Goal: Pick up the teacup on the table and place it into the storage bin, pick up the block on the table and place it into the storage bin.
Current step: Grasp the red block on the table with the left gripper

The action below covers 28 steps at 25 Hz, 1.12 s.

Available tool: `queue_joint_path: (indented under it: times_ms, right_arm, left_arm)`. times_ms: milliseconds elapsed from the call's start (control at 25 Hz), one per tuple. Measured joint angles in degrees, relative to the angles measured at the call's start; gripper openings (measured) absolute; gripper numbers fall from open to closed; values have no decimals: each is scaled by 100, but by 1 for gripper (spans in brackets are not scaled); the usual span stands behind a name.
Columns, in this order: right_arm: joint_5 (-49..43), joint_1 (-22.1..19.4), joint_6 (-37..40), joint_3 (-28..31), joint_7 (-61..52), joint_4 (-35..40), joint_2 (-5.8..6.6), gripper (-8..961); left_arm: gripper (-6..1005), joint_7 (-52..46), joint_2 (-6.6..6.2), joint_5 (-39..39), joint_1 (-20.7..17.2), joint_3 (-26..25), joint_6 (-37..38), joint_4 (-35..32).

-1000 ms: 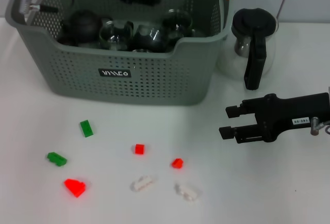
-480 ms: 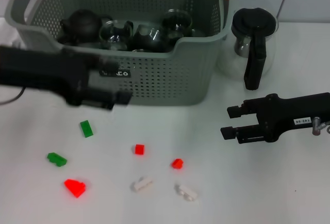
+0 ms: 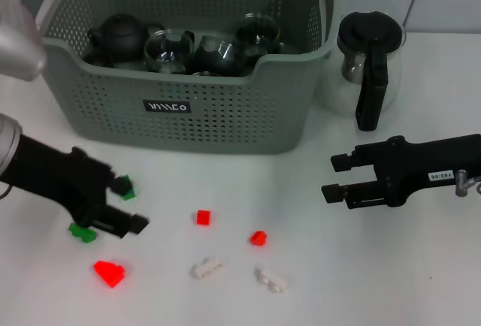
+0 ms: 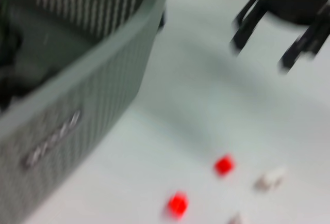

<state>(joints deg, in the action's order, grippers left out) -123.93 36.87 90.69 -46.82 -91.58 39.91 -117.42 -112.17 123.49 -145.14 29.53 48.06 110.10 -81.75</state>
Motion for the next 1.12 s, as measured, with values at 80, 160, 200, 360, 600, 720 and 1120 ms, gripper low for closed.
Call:
queue_joint_path:
  times_ms: [80,160,200,360,600,720,1120]
  right_arm:
    - [-4,-16,2,0,0,1,-1,700]
    - [-6,-23,2,0,0,1,1,700]
    - [-5,-27,2,-1,1,2,3,700]
    - [-6,-35,0,-1,21,3,3,700]
    - [-18,-28,-35,-7,55,-30,1,700]
    - [-18,-33,-37,-7,59,-35,1,699]
    - [-17,-29,-43,-3,61,-37,7,699]
  left_arm:
    - [761,-127,6,-396,29,116,-24,-11]
    - [746,-208,24,-751,39,257,-27,-33]
    - [738,-227,38,-866,37,336,-18,-40]
    - [715,-323,88,-1246,3,752,-53,-19]
    - [714,-430,104,-1459,47,1254,-244,273]
    - [713,-473,104,-1608,81,1463,-301,407]
    - [711,-830,78,-1851,287,1801,-100,705]
